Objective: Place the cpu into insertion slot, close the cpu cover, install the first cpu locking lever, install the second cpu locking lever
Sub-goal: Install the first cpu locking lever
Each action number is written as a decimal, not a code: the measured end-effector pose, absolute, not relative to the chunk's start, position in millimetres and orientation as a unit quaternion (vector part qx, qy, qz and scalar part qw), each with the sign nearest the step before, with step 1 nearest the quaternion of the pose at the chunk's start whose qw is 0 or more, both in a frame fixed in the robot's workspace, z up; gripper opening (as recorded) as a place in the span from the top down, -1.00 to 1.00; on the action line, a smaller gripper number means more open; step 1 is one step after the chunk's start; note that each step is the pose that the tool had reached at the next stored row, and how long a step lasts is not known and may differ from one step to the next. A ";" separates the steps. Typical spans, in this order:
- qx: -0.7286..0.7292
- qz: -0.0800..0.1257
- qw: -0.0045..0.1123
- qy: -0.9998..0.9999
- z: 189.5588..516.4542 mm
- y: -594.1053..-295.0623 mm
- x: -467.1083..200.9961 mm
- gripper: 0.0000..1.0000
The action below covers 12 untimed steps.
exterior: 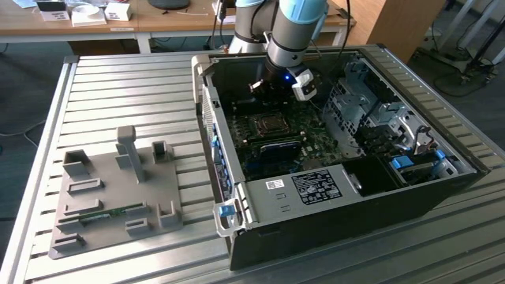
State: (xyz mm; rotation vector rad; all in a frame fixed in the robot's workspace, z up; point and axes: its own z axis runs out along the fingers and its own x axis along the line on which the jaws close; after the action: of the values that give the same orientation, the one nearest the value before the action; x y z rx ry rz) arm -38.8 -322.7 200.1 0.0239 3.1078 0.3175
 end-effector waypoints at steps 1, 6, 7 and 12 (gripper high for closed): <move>0.009 0.102 0.009 0.995 200.0 -322.7 -38.8 0.79; 0.016 0.102 0.010 0.995 200.1 -322.7 -38.8 0.79; 0.017 0.102 0.010 0.995 200.1 -322.7 -38.8 0.79; 0.021 0.101 0.010 0.995 200.1 -322.7 -39.0 0.79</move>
State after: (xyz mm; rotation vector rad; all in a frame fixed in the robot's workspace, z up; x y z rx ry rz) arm -39.0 -322.7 200.1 0.0665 3.1044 0.3168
